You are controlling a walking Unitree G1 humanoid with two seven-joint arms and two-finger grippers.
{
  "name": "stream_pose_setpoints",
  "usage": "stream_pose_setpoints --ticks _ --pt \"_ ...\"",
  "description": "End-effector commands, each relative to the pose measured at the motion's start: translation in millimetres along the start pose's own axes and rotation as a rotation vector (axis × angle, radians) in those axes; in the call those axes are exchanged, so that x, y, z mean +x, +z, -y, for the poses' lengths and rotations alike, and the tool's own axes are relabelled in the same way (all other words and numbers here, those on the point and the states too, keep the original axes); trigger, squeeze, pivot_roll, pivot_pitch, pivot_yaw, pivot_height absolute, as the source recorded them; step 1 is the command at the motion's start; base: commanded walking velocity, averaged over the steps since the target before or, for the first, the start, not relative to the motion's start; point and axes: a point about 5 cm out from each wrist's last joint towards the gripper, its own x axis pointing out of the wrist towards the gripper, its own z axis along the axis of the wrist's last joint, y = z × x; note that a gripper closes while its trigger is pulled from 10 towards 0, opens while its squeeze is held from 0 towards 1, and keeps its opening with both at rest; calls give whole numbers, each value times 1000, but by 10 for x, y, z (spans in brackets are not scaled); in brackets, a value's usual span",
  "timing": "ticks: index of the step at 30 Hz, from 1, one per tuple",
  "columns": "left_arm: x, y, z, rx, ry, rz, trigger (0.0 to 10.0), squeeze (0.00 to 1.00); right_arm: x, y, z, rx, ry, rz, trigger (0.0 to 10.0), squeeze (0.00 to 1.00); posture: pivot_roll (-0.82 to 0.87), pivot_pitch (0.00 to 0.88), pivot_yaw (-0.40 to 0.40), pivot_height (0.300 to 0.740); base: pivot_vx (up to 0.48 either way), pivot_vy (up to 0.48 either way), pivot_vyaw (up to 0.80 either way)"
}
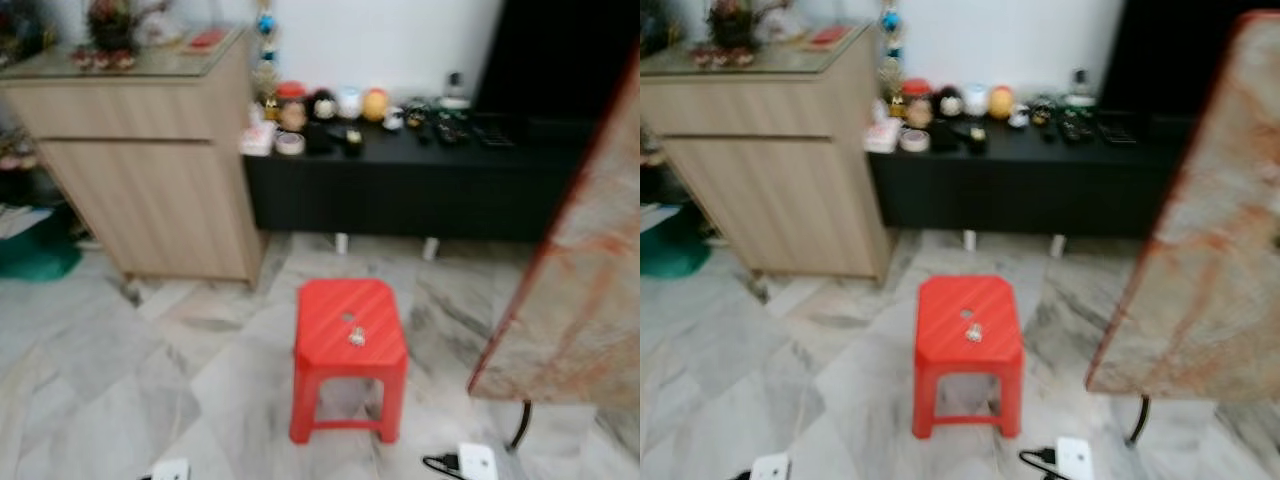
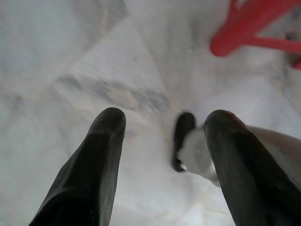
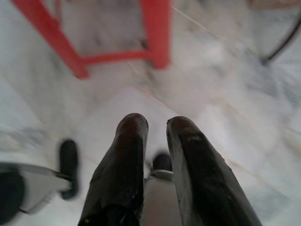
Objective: Hang keys on a hook
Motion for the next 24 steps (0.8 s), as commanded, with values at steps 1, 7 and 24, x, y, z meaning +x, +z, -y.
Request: stream_pose_setpoints --ticks 1,7,24 --pt "16 23 74 -3 -14 7 10000 0 -25 -66 150 17 -42 -19 10000 0 92 0 -11 740 0 446 0" --pt "21 41 79 -8 -11 13 10000 0 -30 -83 168 10 -46 -26 10000 0 95 28 -14 740 0 442 0" --pt "22 63 100 -5 -10 38 10000 0 -33 -84 183 28 -58 -21 10000 0 91 47 -21 740 0 72 0"
